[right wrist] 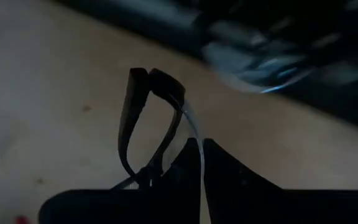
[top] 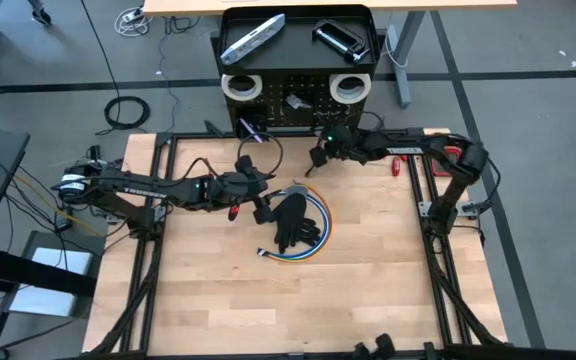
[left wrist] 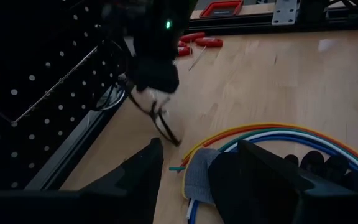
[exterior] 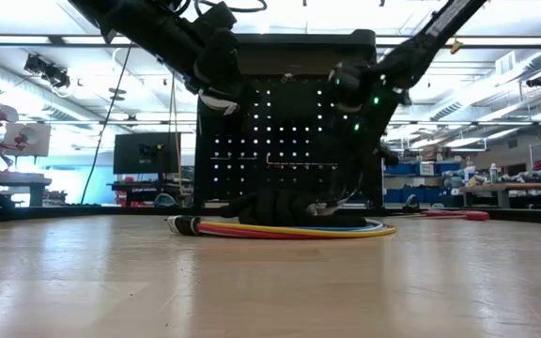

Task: Hang tools onto peg board
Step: Hang the safety goggle on the peg board

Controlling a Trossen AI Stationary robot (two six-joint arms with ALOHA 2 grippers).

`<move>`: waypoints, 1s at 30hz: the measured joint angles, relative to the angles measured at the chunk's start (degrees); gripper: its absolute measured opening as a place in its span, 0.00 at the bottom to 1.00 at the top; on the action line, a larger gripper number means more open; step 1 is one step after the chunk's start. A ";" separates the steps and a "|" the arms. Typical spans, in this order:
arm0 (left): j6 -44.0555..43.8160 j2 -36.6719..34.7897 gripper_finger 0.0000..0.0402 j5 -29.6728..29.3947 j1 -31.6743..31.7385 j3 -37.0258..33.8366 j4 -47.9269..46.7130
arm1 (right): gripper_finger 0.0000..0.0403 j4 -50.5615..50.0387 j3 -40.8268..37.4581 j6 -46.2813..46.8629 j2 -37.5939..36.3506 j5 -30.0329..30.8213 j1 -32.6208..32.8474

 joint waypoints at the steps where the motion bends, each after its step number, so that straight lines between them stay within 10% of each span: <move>1: -0.01 0.00 0.53 0.00 0.00 0.00 -0.05 | 0.03 -0.88 0.00 -0.15 -1.22 3.02 0.54; 8: -0.01 0.00 0.53 0.00 0.00 0.00 -0.02 | 0.03 3.15 0.00 -7.39 -5.52 24.03 1.48; 30: -0.90 0.00 0.53 0.02 0.00 0.00 -0.03 | 0.03 7.20 -0.01 9.80 -3.90 18.09 -2.19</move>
